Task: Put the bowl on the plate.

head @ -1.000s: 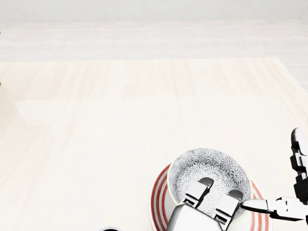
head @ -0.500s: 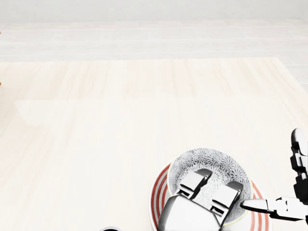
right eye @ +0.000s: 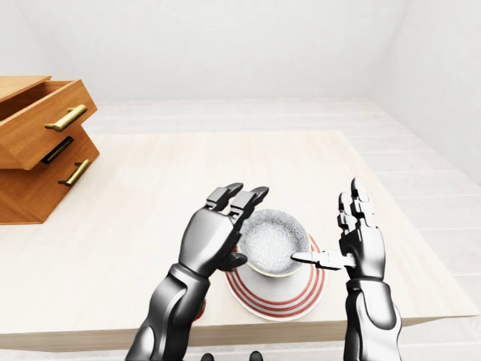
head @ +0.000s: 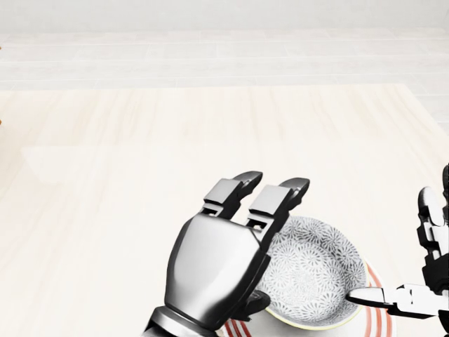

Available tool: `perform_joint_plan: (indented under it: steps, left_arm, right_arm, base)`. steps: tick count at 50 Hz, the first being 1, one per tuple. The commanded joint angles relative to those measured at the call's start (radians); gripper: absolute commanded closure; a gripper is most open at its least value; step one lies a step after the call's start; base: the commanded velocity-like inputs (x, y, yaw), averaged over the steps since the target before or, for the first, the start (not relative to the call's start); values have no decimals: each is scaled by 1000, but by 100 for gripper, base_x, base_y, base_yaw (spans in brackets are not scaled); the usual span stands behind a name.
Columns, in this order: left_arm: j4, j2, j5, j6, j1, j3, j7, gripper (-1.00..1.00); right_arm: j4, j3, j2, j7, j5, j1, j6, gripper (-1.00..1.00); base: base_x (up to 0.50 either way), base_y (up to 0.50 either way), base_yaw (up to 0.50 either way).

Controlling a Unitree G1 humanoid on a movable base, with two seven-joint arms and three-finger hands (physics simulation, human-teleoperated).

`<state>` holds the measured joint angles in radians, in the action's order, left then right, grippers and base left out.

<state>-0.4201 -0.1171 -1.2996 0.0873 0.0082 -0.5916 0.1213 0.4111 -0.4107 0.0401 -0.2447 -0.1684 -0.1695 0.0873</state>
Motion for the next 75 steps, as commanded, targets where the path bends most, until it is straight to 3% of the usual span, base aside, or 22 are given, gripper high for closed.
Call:
perform_joint_plan:
  steps: [1,3,6,25,42,57,68,75]
  left_arm:
    - [-191,-11,40,0,7,61,145,-55]
    - [-230,-20,39,0,-5,78,195,-58]
    - [-272,-25,31,0,-9,88,227,-100]
    - [-370,-26,36,0,-31,155,327,-100]
    - [-330,-7,79,0,-62,240,310,-100]
    - [-192,21,176,0,-171,383,261,-100]
    - [-27,84,287,0,-295,514,206,-100]
    - [51,123,336,0,-337,548,167,-100]
  right_arm:
    - [17,16,-1,10,13,0,0,-100]
    - [24,14,-1,10,9,-1,0,-100]
    - [31,18,-4,9,15,-4,0,-100]
    - [82,19,-16,6,26,-16,0,-100]
    - [107,24,-34,-6,41,-36,0,-100]
    - [78,37,-35,0,63,-29,0,-100]
    - [89,65,-40,17,87,-32,0,-100]
    - [80,76,-36,24,93,-29,0,-100]
  base:
    - [0,0,0]
    - [0,0,0]
    - [0,0,0]
    - [0,0,0]
    - [0,0,0]
    - [0,0,0]
    - [0,0,0]
    - [0,0,0]
